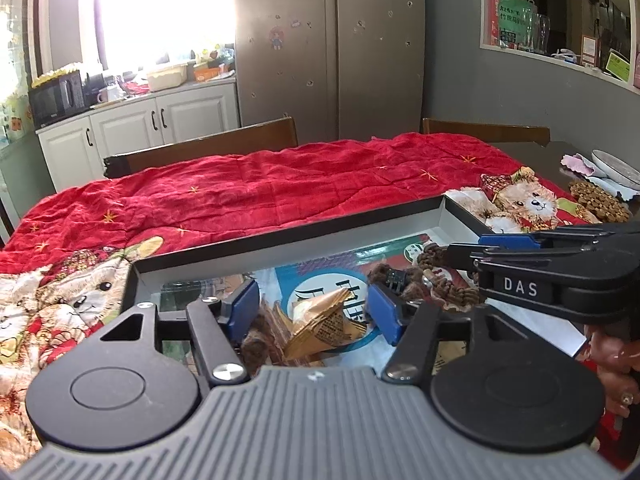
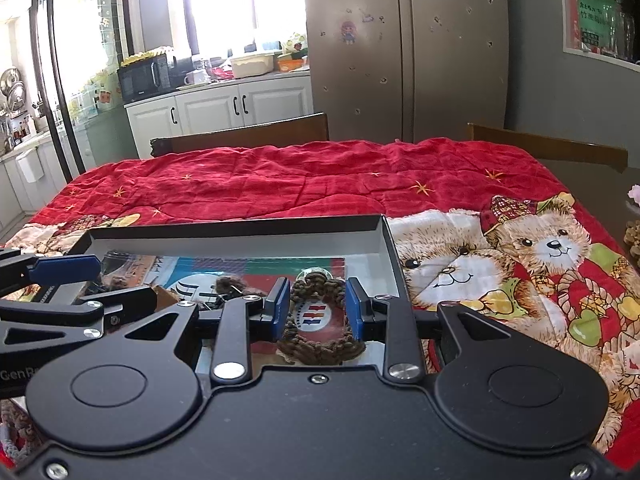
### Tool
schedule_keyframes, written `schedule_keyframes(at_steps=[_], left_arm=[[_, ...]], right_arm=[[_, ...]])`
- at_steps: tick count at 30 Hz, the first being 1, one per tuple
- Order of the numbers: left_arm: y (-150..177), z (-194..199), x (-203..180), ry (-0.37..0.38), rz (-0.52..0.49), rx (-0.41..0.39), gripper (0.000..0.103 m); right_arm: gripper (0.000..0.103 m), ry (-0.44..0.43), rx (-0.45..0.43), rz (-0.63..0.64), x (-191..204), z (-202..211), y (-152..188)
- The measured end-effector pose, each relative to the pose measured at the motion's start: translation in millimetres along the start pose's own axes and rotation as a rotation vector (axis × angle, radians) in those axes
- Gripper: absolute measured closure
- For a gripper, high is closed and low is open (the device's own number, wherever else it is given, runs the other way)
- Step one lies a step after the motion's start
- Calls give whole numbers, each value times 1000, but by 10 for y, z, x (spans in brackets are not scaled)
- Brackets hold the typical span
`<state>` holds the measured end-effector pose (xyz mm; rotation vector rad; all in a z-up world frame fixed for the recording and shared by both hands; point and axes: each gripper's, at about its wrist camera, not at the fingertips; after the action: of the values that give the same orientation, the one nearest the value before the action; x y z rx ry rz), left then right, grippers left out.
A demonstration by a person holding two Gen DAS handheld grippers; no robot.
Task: Organize objects
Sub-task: 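Lower the paper pyramid and open the left gripper while the right releases the rope ring, then lift both open grippers out of the tray and back toward the table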
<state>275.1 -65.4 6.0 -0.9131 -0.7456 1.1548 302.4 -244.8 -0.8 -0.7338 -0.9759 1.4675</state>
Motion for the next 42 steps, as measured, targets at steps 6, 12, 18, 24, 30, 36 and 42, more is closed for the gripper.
schedule_keyframes(at_steps=[6, 12, 18, 24, 30, 36, 42], left_arm=[[-31, 82, 49, -4, 20, -13, 30], [-47, 184, 65, -16, 20, -31, 27], [-58, 313, 99, -26, 25, -48, 27], [-91, 488, 156, -41, 43, -75, 26], [-96, 702, 182, -48, 49, -106, 23], [-49, 951, 202, -47, 65, -131, 21], [42, 1218, 209, -45, 65, -162, 18]], right_arm=[[74, -11, -6, 4, 20, 56, -13], [74, -24, -17, 23, 86, 150, -25], [74, -48, -32, 53, 199, 285, -39], [73, -74, -50, 79, 317, 463, -55], [71, -93, -77, 80, 372, 686, -82], [71, -108, -101, 77, 378, 910, -104], [70, -124, -116, 72, 350, 1155, -75]])
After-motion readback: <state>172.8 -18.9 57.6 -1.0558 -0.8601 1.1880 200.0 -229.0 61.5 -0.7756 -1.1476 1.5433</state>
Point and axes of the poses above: each gripper's, at about its wrist camera, not at the fingertips, and z roughly against the way its jaws point, x to its left, y to its underside, and after that the axes turned 7 degrees about -x, right-handed
